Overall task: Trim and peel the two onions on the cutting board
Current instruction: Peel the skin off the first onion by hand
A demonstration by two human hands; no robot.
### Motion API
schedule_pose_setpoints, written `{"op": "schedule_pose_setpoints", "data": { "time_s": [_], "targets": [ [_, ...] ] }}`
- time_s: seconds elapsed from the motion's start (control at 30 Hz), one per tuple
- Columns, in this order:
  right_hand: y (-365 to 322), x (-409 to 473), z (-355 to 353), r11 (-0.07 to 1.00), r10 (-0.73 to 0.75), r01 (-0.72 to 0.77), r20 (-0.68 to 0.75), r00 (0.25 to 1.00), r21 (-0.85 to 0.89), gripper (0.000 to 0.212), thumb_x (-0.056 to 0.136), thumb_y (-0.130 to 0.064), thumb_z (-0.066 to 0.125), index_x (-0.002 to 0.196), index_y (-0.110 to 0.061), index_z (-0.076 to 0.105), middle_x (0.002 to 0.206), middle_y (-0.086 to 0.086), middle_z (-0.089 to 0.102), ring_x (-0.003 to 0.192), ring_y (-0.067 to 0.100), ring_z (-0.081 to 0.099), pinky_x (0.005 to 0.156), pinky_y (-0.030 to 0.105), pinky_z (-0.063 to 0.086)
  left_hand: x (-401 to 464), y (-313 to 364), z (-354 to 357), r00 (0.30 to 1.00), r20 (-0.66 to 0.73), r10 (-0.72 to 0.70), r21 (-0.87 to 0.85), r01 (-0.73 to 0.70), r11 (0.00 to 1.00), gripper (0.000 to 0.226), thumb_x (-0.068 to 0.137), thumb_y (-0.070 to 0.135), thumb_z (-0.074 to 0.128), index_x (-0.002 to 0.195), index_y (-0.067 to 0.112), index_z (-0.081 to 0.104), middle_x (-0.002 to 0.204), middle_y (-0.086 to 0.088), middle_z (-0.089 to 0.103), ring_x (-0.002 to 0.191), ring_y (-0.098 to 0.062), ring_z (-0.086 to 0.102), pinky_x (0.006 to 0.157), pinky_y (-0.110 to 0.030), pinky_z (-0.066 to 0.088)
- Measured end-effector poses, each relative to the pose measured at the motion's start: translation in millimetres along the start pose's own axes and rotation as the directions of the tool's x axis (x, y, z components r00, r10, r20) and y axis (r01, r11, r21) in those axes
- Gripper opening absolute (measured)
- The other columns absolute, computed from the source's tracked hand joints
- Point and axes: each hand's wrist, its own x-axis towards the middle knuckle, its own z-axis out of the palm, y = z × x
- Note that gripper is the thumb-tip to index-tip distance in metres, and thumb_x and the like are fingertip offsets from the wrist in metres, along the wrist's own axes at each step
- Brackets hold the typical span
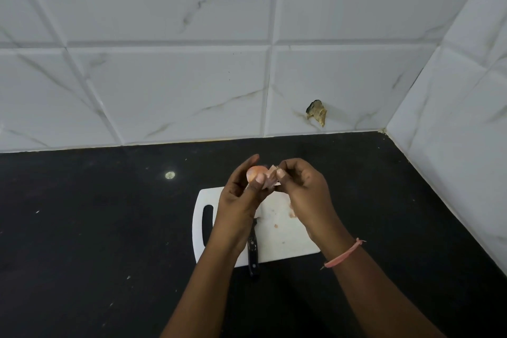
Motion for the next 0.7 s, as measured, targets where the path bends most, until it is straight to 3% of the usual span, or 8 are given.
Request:
{"op": "schedule_pose_setpoints", "data": {
  "time_s": [0.13, 0.23, 0.33, 0.47, 0.57, 0.63, 0.7],
  "targets": [
    [-6, -1, -3, 0.860, 0.231, -0.234, 0.063, 0.971, 0.454, 0.013, 0.095, -0.009, 0.058, 0.103, -0.002, 0.065, 0.102, 0.010, 0.071, 0.095, 0.022, 0.071, 0.077, 0.029, 0.059, 2, 3, 3, 0.997, 0.003, -0.073, -0.147, 0.073, 0.987, 0.038, 0.094, 0.027, 0.052, 0.130, 0.015, 0.058, 0.122, -0.008, 0.070, 0.108, -0.019, 0.069, 0.078, -0.023, 0.056],
    [-7, -2, -4, 0.826, 0.243, -0.256, 0.092, 0.966, 0.502, 0.017, 0.096, -0.012, 0.055, 0.107, -0.001, 0.063, 0.103, 0.008, 0.073, 0.093, 0.022, 0.071, 0.077, 0.031, 0.059, 3, 2, 5, 0.989, -0.015, -0.149, -0.227, 0.142, 0.964, 0.041, 0.094, 0.034, 0.051, 0.125, 0.011, 0.062, 0.114, -0.007, 0.073, 0.089, -0.012, 0.069, 0.072, -0.021, 0.056],
    [-6, -2, -3, 0.813, 0.253, -0.263, 0.092, 0.963, 0.519, 0.017, 0.097, -0.015, 0.053, 0.106, -0.003, 0.063, 0.096, 0.005, 0.073, 0.074, 0.014, 0.066, 0.059, 0.024, 0.052, 4, 0, 8, 0.973, -0.014, -0.229, -0.328, 0.212, 0.921, 0.041, 0.093, 0.039, 0.052, 0.116, 0.009, 0.067, 0.105, -0.009, 0.073, 0.072, -0.010, 0.062, 0.066, -0.020, 0.055],
    [-7, -4, 4, 0.447, 0.326, -0.397, 0.267, 0.907, 0.802, 0.021, 0.099, -0.011, 0.047, 0.105, 0.004, 0.060, 0.087, 0.016, 0.072, 0.067, 0.017, 0.070, 0.057, 0.026, 0.057, 6, -2, 14, 0.961, 0.024, -0.276, -0.415, 0.261, 0.871, 0.041, 0.098, 0.039, 0.045, 0.112, 0.007, 0.065, 0.102, -0.010, 0.071, 0.062, -0.006, 0.063, 0.057, -0.018, 0.053],
    [-4, -1, 2, 0.305, 0.347, -0.393, 0.284, 0.894, 0.867, 0.022, 0.099, -0.010, 0.047, 0.097, 0.005, 0.062, 0.077, 0.016, 0.070, 0.067, 0.018, 0.071, 0.062, 0.027, 0.060, 7, 0, 11, 0.955, 0.022, -0.295, -0.448, 0.273, 0.851, 0.046, 0.103, 0.043, 0.039, 0.116, 0.006, 0.064, 0.098, -0.012, 0.067, 0.061, -0.009, 0.058, 0.057, -0.018, 0.053],
    [-1, 7, -7, 0.313, 0.352, -0.329, 0.213, 0.911, 0.891, 0.018, 0.096, -0.007, 0.050, 0.089, 0.003, 0.064, 0.082, 0.016, 0.070, 0.074, 0.021, 0.071, 0.069, 0.030, 0.061, 6, 0, 6, 0.955, 0.023, -0.297, -0.454, 0.274, 0.848, 0.049, 0.102, 0.045, 0.040, 0.123, 0.006, 0.061, 0.090, -0.012, 0.064, 0.063, -0.011, 0.054, 0.060, -0.019, 0.053],
    [3, 15, -18, 0.448, 0.367, -0.288, 0.119, 0.923, 0.847, 0.010, 0.093, -0.006, 0.056, 0.091, 0.000, 0.064, 0.088, 0.018, 0.071, 0.083, 0.026, 0.071, 0.079, 0.036, 0.060, 4, 0, 1, 0.958, 0.022, -0.285, -0.412, 0.268, 0.871, 0.047, 0.101, 0.043, 0.044, 0.127, 0.008, 0.062, 0.091, -0.011, 0.066, 0.069, -0.012, 0.054, 0.064, -0.019, 0.054]
  ]
}}
